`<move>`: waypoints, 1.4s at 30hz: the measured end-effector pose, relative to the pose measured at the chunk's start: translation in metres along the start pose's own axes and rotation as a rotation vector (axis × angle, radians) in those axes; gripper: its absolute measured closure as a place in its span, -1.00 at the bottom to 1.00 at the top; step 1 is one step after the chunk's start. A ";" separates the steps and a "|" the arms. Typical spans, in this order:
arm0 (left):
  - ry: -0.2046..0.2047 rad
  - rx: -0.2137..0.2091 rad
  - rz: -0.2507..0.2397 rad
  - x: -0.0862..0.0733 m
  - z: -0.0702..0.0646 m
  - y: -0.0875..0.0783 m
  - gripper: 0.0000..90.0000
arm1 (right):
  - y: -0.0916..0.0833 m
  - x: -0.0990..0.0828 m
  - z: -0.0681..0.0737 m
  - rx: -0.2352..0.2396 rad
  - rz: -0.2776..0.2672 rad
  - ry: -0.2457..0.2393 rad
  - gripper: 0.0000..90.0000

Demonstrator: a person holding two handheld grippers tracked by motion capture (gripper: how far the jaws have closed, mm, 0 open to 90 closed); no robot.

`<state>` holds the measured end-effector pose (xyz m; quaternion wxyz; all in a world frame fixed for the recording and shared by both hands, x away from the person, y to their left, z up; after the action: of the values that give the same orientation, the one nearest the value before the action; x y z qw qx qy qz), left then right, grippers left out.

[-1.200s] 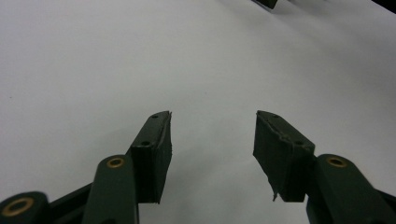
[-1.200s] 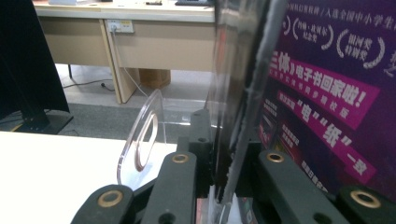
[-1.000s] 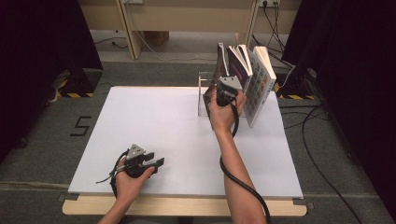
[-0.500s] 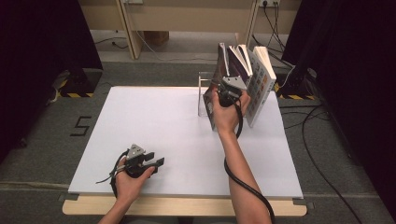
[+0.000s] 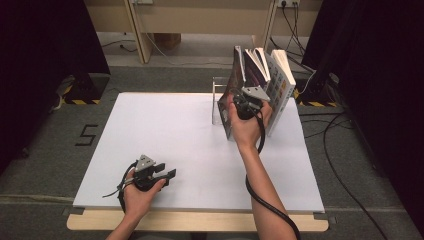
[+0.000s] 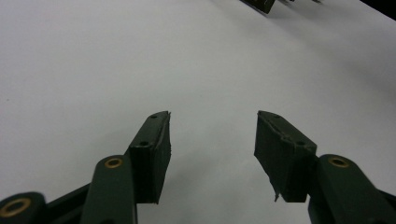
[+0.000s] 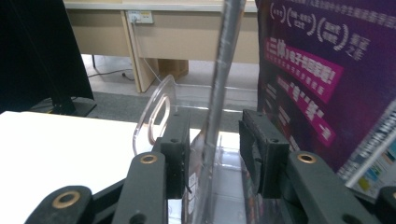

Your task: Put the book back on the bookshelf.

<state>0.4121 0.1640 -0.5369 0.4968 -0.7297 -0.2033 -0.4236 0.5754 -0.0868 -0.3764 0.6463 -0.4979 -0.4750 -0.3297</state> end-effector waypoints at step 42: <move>-0.026 0.019 -0.019 0.003 0.005 -0.006 -0.01 | -0.033 -0.033 -0.014 0.063 0.110 -0.009 0.32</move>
<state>0.4117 0.1706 -0.5325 0.4968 -0.7285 -0.2206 -0.4169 0.5392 -0.1112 -0.3970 0.6768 -0.5041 -0.4600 -0.2760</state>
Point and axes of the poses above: each handheld gripper's, and its own axes: y roughly forward along the jaws, x roughly out of its top, z roughly to its left, the point moved 9 cm from there along y, roughly forward along the jaws, and after that the axes turned 6 degrees about x, right-handed, at the moved point
